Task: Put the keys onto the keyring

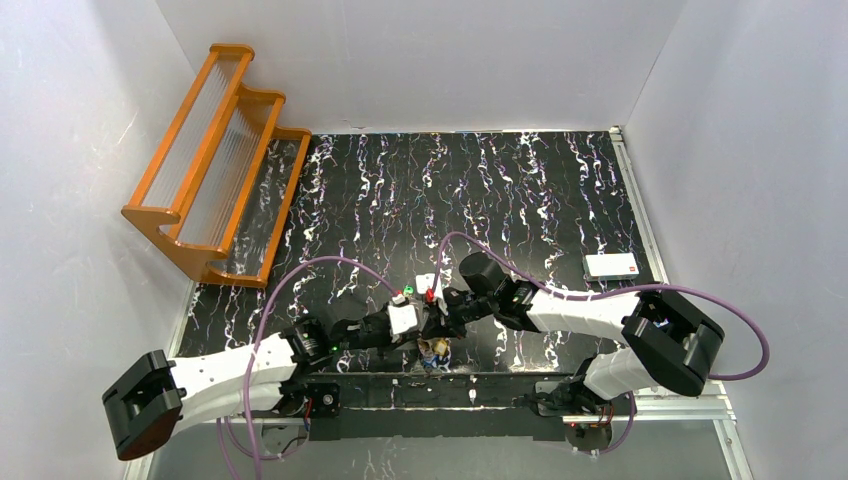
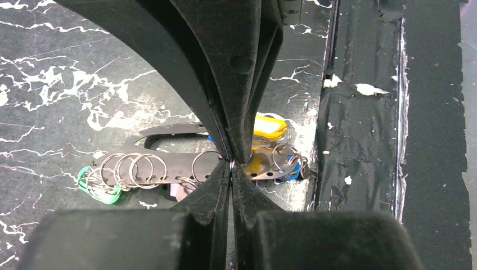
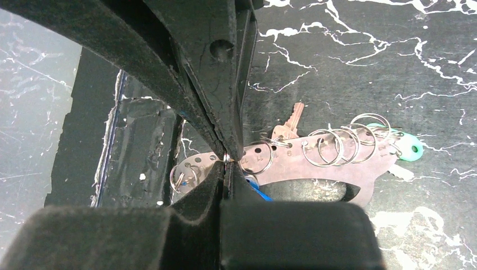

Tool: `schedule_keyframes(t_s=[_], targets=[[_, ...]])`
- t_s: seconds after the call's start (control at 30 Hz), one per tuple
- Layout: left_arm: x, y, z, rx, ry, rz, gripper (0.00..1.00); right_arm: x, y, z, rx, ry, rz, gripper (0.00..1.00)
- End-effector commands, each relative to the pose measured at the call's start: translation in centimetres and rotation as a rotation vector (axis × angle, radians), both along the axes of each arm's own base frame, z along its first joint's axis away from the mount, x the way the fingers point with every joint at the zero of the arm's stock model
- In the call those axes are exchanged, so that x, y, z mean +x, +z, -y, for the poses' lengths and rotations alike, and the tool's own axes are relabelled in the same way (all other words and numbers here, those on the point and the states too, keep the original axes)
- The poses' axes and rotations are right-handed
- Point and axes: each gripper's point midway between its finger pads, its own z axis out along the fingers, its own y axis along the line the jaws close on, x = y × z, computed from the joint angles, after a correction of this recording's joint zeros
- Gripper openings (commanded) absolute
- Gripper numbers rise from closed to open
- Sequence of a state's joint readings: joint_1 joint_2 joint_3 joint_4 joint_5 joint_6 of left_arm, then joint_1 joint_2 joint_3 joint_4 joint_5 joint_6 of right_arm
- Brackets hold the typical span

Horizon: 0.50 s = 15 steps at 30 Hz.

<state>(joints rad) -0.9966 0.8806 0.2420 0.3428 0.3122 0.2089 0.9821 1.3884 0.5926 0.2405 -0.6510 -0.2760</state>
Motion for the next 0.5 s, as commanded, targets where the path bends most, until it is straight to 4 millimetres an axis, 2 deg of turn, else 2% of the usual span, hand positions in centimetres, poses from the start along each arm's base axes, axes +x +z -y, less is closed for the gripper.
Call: schedule_keyframes(t_s=[0.0, 0.03, 0.1, 0.23, 0.37, 0.47], targets=[[0.8, 0.1, -0.7, 0.009, 0.048, 0.038, 0.0, 1.4, 3.0, -1.3, 0.083, -0.041, 0.05, 0.01], [1.0, 0.3, -0.8, 0.0, 0.059, 0.047, 0.0, 1.5, 3.2, -1.3, 0.089, -0.047, 0.052, 0.07], [1.3, 0.7, -0.9, -0.016, 0.081, 0.056, 0.0, 1.7, 3.7, -1.4, 0.11, -0.06, 0.061, 0.31], [1.6, 2.0, -1.0, -0.102, 0.124, 0.075, 0.0, 2.0, 5.1, -1.1, 0.18, -0.089, 0.066, 0.56], [1.8, 3.2, -0.9, -0.206, 0.157, 0.082, 0.0, 2.4, 6.6, -0.5, 0.254, -0.116, 0.061, 0.58], [1.7, 3.9, -0.9, -0.264, 0.16, 0.095, 0.0, 2.6, 7.3, -0.1, 0.289, -0.129, 0.045, 0.51]])
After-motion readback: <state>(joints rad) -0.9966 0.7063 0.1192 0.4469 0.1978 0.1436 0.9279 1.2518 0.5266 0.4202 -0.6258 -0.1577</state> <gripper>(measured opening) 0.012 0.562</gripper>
